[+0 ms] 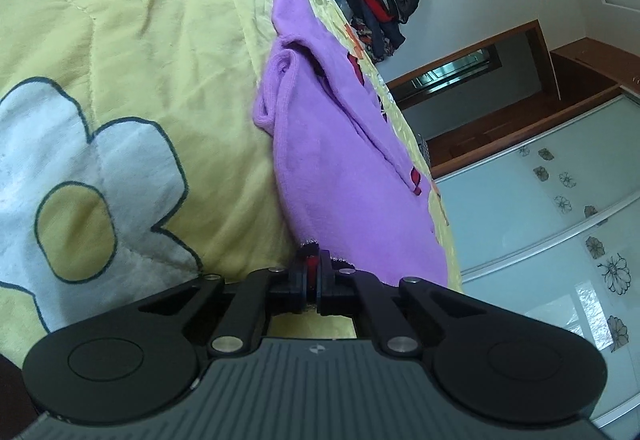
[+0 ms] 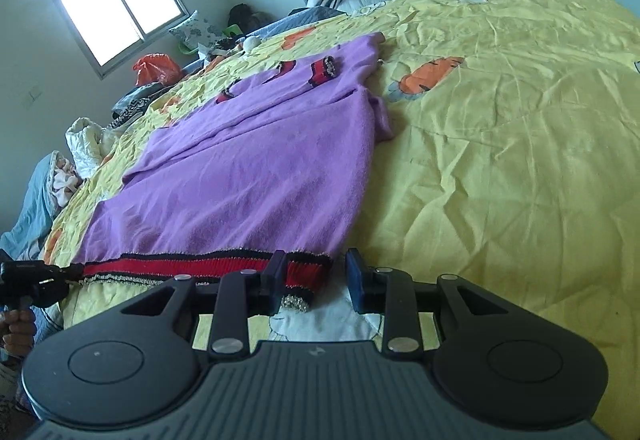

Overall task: Fold small clothes
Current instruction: 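Grasp the hem with the left gripper while the right gripper grasps the hem, then lift the red hem with both grippers and carry it toward the collar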

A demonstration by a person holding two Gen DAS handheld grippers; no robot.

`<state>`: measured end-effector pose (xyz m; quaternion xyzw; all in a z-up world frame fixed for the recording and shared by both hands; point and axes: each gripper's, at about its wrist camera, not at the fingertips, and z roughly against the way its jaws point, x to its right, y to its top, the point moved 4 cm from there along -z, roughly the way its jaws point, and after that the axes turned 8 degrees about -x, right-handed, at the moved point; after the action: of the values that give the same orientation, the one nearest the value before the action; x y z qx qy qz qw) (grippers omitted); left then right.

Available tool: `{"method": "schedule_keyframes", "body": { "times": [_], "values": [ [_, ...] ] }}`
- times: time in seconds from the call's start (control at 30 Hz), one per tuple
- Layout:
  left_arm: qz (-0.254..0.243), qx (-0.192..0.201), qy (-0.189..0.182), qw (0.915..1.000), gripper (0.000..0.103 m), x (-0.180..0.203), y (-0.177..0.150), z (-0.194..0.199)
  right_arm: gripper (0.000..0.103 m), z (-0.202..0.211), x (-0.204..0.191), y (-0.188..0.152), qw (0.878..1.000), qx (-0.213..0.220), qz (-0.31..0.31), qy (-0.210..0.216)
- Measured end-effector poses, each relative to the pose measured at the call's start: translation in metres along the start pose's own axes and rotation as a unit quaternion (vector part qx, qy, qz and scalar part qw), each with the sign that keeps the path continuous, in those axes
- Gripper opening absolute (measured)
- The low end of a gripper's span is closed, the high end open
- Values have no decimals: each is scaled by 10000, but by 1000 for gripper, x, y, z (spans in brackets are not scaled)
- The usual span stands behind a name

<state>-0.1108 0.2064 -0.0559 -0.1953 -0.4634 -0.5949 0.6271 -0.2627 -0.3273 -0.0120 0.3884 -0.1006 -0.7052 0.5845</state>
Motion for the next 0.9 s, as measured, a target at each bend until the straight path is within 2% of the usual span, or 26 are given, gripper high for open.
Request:
{"method": "schedule_keyframes", "body": {
  "times": [0.13, 0.17, 0.2, 0.23, 0.43, 0.77, 0.9],
  "values": [
    [-49, 2, 52, 10000, 4, 2, -2, 1, 28, -3, -3, -1, 9999, 113, 93, -32],
    [-62, 3, 60, 10000, 4, 2, -2, 1, 25, -4, -5, -2, 9998, 115, 150, -96],
    [-77, 12, 74, 9999, 4, 2, -3, 2, 11, -5, -8, -2, 9995, 88, 244, -183],
    [-88, 25, 83, 9999, 4, 4, -4, 2, 6, -5, -11, -3, 9992, 76, 325, -223],
    [-149, 254, -39, 9996, 4, 6, -10, 11, 4, 12, -21, -7, 9974, 360, 540, -300],
    [-256, 603, -372, 9972, 3, 25, -29, 49, 3, 64, -42, -4, 9931, 903, 749, -46],
    [-192, 673, -532, 9961, 3, 29, -33, 57, 3, 66, -38, 7, 9923, 1016, 707, -85]
  ]
}}
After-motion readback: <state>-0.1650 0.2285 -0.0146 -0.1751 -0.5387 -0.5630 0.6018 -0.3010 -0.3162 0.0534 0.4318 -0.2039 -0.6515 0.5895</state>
